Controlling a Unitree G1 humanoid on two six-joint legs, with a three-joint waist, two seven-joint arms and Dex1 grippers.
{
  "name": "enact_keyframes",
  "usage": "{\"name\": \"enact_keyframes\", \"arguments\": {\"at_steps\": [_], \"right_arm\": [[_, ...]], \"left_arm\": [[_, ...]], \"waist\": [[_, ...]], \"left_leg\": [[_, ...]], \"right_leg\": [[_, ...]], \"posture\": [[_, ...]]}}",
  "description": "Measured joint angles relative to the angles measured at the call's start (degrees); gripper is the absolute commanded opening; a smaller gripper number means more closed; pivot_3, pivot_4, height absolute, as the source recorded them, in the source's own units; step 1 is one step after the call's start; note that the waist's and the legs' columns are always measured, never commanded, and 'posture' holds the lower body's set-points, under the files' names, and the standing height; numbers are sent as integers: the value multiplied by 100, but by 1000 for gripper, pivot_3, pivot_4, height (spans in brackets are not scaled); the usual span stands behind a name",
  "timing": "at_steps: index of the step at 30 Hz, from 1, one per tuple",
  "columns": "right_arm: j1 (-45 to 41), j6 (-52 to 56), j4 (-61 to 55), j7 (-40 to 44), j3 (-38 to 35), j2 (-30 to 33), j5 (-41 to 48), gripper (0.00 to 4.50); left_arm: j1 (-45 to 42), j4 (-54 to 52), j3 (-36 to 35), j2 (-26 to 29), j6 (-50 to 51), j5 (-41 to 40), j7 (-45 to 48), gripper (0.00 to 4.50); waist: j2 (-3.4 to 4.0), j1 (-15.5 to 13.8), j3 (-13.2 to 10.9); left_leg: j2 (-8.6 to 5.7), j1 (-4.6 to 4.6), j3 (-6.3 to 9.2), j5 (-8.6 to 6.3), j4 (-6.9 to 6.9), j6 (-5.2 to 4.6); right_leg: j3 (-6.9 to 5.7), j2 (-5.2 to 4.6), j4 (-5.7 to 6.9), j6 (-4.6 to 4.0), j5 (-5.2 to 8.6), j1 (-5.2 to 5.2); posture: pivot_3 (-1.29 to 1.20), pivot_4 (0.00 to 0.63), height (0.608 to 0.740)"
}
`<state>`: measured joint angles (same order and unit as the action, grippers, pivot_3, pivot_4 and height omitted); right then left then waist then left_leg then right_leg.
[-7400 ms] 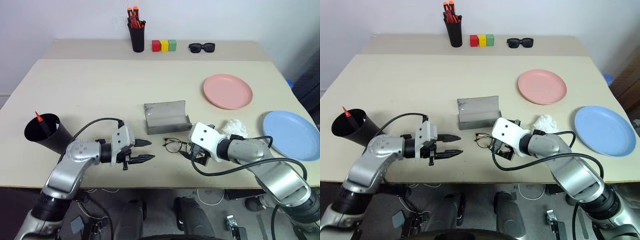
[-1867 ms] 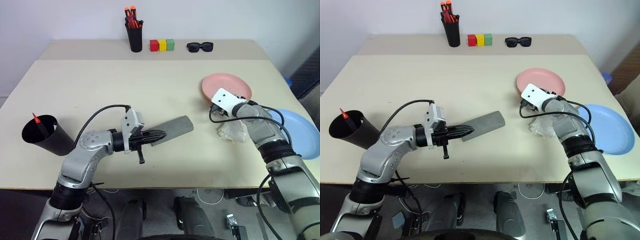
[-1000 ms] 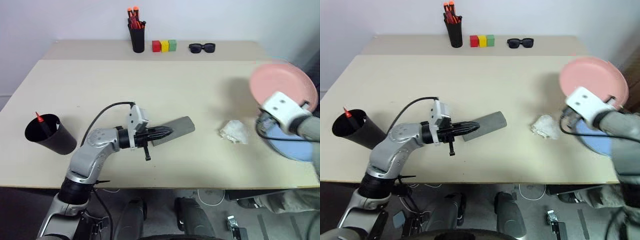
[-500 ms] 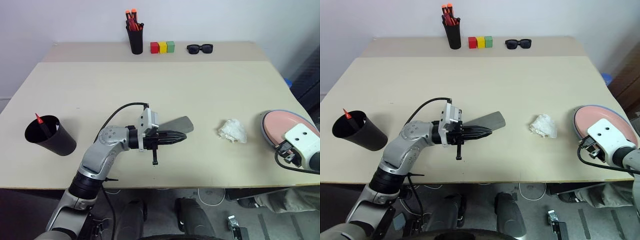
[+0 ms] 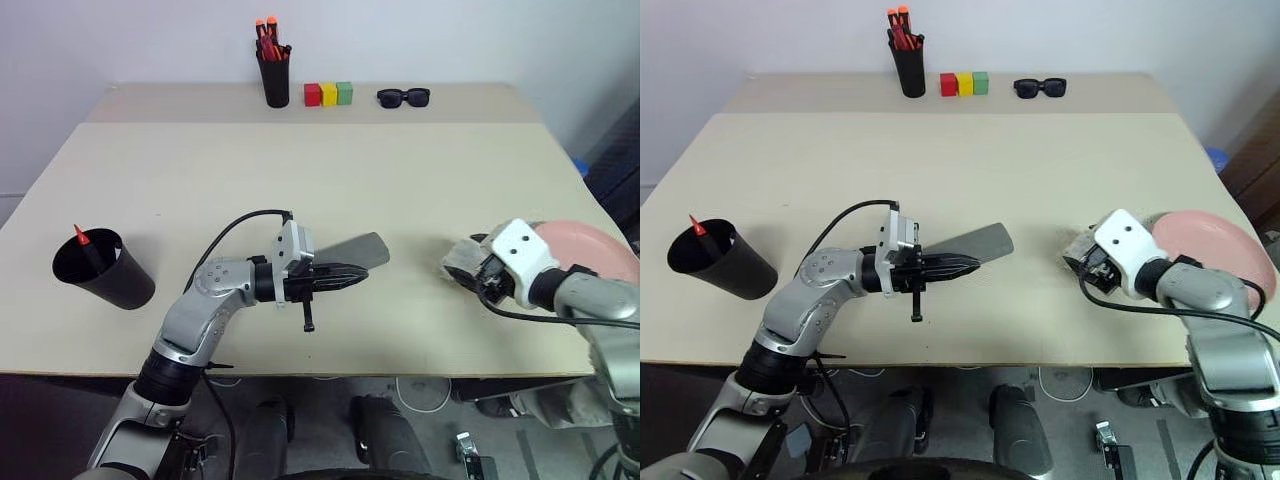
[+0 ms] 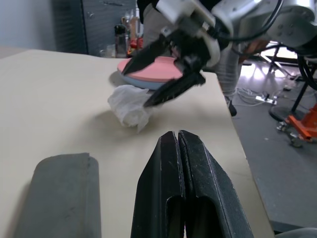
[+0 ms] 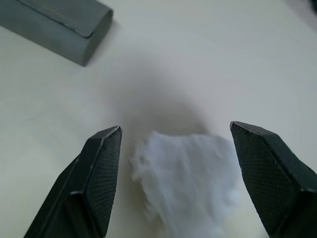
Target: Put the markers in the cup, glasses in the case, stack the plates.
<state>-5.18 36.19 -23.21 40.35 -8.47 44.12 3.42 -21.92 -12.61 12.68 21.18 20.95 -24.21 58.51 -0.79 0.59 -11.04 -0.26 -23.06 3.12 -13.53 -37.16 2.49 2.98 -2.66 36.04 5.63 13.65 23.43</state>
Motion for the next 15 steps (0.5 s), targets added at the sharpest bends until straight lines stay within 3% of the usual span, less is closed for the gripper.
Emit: {"name": "enact_keyframes", "arguments": {"at_steps": [2, 5, 10, 15], "right_arm": [[21, -74, 299, -159, 234, -9, -182, 3537], [45, -216, 625, -327, 404, -2, -407, 2774], [43, -334, 795, -433, 415, 20, -543, 181], [71, -177, 596, -497, 204, 102, -546, 29]], "left_arm": [[48, -114, -3, 20, 19, -2, -70, 0], [98, -225, -3, 47, 108, -6, -154, 0], [115, -387, -3, 89, 264, -20, -269, 0], [84, -400, 2, 56, 358, -24, -316, 0]], "waist": [[0, 4, 0], [0, 14, 0], [0, 28, 0], [1, 16, 0]], "left_leg": [[0, -2, 0, 0, 1, 0], [0, 0, 0, 0, 1, 0], [2, 1, 0, 0, 2, 0], [1, -1, -1, 0, 0, 0]], "right_leg": [[0, 0, 0, 0, 0, 3], [0, 2, 2, 0, 0, 4], [0, 5, 4, 0, 0, 4], [0, 3, 3, 1, 0, 4]], "posture": [[0, 150, 740], [0, 150, 740], [0, 150, 740], [0, 150, 740]]}}
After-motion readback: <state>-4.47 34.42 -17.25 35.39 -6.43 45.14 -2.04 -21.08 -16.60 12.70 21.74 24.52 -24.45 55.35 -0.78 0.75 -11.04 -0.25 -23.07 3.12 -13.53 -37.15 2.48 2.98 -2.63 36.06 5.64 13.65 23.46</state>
